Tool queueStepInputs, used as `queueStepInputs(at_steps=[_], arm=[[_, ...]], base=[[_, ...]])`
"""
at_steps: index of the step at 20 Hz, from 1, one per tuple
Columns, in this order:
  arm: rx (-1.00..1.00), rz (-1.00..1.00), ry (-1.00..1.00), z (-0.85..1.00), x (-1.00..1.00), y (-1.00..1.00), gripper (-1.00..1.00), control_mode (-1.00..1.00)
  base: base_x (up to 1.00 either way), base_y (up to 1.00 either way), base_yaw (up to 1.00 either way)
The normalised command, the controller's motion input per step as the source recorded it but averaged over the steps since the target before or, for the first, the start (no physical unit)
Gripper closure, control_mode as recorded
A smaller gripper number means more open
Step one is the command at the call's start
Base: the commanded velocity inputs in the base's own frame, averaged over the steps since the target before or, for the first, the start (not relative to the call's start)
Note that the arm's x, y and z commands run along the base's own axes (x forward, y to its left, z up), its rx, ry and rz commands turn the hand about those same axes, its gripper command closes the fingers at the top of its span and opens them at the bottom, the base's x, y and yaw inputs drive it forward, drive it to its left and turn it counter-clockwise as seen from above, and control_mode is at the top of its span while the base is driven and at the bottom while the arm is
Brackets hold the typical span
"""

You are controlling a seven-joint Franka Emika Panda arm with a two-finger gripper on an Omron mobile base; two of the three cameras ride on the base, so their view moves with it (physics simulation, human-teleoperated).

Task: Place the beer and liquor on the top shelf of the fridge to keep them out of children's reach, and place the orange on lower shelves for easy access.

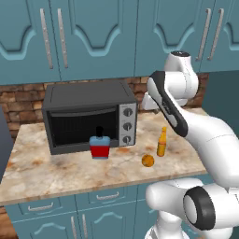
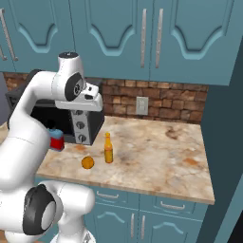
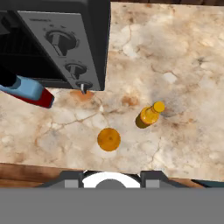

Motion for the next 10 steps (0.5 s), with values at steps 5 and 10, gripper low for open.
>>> queueStepInputs(at_steps=[5, 10], arm=[[0.0, 0.05, -0.13, -0.23, -0.15, -0.07, -1.0, -1.0], [0.0, 0.13, -0.17, -0.22, -0.27, -0.16, -1.0, -1.0]], base=[[0.0, 0.0, 0.0], [0.0, 0.0, 0.0]])
